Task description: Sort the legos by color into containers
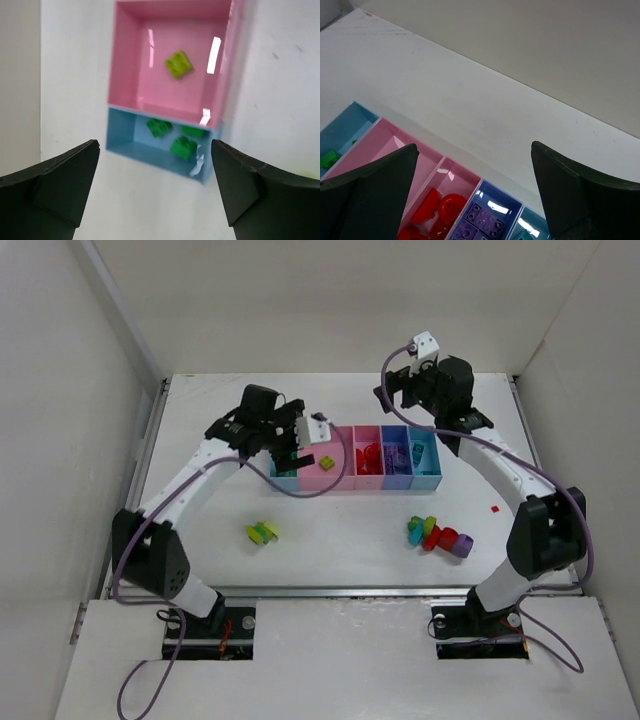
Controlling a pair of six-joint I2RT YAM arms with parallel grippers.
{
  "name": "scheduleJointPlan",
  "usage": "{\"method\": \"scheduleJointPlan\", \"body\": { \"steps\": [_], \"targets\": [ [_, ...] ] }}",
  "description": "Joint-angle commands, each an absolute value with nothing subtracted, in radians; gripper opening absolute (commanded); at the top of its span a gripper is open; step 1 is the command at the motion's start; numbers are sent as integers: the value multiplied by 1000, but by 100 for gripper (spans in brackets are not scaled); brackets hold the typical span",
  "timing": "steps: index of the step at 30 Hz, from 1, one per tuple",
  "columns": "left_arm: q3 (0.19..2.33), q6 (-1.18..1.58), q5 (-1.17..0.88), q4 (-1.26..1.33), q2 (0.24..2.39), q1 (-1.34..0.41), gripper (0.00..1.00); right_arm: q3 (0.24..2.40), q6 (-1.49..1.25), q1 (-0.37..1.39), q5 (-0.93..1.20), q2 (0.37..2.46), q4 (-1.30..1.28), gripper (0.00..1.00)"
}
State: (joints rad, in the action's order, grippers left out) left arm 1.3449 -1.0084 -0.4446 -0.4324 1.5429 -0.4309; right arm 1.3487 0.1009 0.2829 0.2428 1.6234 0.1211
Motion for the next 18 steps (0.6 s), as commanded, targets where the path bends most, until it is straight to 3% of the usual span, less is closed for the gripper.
{"method": "scheduleJointPlan", "body": {
  "steps": [1, 6, 13, 18],
  "targets": [
    [1216, -1297, -492, -730, 1404, -431, 91, 1324, 103, 304, 284, 1565, 163, 100],
    [997, -1465, -399, -746, 1305, -475, 88, 1289, 103, 376, 264, 1531, 163, 100],
    [902, -1538, -281, -815, 1330, -485, 97, 1224, 103, 494, 202, 1474, 163, 100],
    [813, -1627, -256, -772, 1307, -485, 95, 1201, 103, 537, 166, 1445, 124, 100]
  ]
}}
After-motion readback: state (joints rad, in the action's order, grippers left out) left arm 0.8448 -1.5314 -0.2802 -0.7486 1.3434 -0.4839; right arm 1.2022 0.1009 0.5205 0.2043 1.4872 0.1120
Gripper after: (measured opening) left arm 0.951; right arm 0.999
